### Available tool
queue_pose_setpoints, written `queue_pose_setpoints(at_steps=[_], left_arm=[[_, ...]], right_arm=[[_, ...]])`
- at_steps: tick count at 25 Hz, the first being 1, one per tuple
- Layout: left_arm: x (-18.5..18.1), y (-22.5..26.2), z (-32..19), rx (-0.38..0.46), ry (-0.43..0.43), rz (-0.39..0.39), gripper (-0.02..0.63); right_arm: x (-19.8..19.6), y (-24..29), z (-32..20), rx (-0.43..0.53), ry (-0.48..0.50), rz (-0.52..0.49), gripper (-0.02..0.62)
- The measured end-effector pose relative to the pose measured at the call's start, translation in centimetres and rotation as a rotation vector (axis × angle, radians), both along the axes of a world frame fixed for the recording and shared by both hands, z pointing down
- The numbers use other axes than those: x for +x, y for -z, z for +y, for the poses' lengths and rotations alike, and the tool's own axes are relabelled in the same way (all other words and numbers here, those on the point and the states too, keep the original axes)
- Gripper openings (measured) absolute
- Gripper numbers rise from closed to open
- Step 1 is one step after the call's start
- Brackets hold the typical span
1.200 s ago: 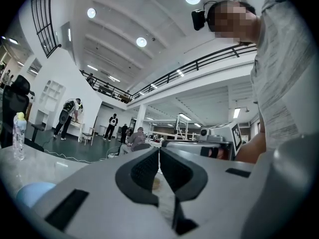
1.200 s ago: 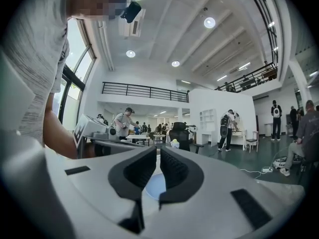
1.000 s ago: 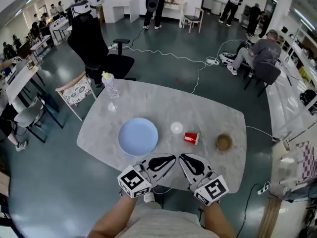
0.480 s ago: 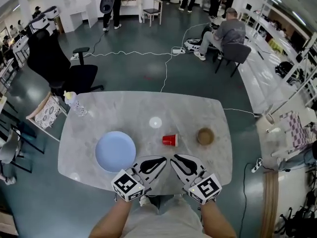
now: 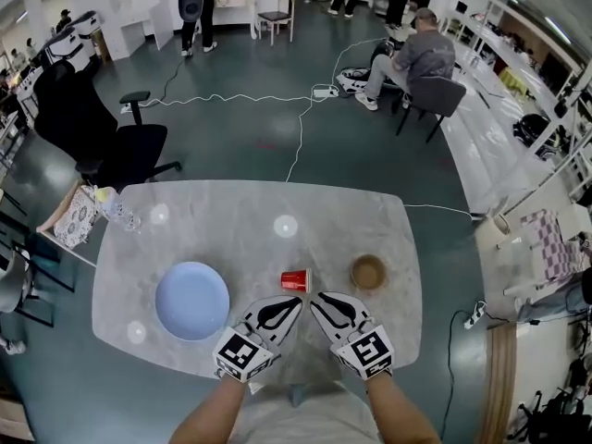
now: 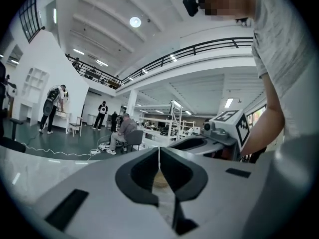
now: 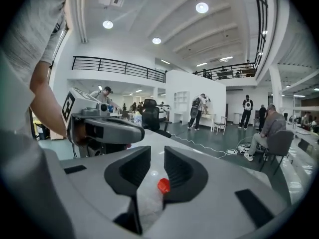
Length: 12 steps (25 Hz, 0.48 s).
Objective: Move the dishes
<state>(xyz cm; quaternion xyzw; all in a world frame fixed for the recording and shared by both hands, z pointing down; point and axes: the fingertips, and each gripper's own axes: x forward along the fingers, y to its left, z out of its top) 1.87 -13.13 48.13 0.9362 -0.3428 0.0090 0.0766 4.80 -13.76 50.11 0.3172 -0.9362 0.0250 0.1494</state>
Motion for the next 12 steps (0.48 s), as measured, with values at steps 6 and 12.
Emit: queue_pose_setpoints(at_steps=[6,12], left_arm=[[-0.4,-1.7,-2.5,0.012,0.118,0.001,0.021],[-0.9,-4.2,-3.6,-0.035,0.152,0.013,0.021]], right_arm=[[0.1,-4.2,-2.9,-0.086,-0.045,0.022,0.101],[0.8,-9.2,-4.9,-0.23,-0.119,0.001,0.104]])
